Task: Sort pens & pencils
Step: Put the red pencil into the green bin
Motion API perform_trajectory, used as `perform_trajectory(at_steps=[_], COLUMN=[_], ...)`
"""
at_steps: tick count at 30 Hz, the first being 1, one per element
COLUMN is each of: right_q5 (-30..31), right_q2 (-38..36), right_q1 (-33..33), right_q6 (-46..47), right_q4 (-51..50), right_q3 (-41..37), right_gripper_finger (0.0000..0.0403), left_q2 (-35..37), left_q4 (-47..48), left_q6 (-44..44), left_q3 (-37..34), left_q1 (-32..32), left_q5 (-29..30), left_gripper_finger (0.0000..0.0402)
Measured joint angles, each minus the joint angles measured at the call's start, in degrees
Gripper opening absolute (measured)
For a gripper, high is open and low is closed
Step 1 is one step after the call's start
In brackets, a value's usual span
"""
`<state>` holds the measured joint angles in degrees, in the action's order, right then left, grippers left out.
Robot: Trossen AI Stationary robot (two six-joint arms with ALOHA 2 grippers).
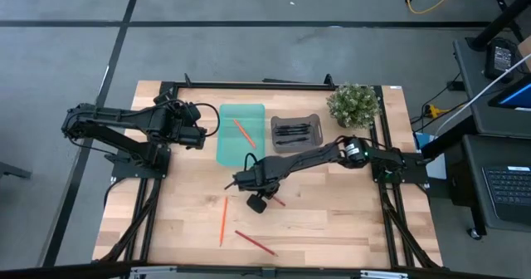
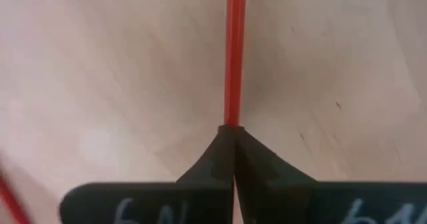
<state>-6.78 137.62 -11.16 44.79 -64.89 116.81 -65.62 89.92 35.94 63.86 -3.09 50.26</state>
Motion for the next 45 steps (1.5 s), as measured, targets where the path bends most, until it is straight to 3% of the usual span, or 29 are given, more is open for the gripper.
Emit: perform_trajectory(at_steps=[31,45], right_q5=[0.98,8.1], right_q2=[-0.44,-1.43], right_q1=[-1.01,0.08], right_q6=[1.19,0.73], right_q4=[-4.67,-14.06], right_q3=[3.35,18.07], right_gripper_finger=[0.0,0.0], left_q2=[0.0,0.01], left_q4=[0.08,0.13], left_q6=[-1.77,-3.55], left_q3=[0.0,0.01], left_q1=[0.01,0.07], left_q5=[1.67,2.85], left_gripper_finger=[0.0085,0.0085])
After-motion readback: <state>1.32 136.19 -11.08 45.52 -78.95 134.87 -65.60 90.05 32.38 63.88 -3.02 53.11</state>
